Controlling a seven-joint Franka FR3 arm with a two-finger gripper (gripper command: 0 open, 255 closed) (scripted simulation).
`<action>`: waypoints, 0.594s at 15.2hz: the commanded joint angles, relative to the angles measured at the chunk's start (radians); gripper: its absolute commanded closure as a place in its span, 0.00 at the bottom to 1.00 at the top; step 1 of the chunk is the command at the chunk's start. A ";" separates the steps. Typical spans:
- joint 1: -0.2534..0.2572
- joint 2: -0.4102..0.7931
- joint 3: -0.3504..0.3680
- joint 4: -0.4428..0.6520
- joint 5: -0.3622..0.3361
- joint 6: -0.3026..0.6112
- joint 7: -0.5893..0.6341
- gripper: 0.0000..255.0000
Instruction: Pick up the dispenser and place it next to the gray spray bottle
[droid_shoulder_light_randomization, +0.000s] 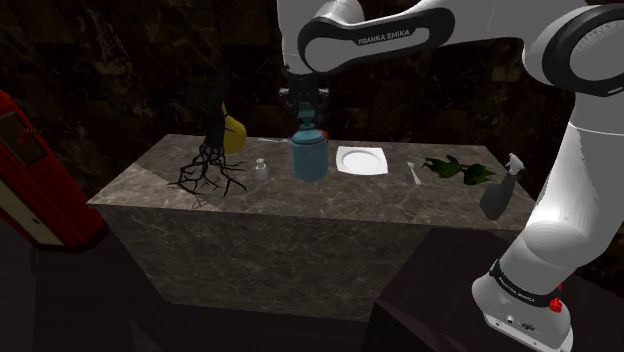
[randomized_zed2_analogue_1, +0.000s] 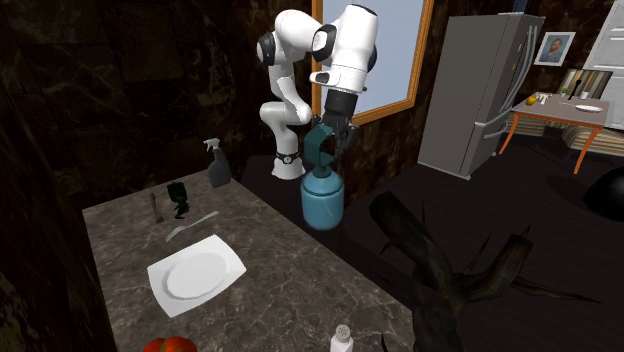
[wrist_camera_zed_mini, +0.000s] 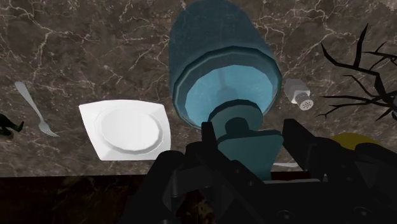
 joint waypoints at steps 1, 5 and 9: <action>0.003 0.002 0.001 0.030 0.001 -0.027 -0.008 1.00; 0.011 0.010 0.003 0.093 0.000 -0.082 -0.021 1.00; 0.022 0.022 0.005 0.163 -0.005 -0.139 -0.033 1.00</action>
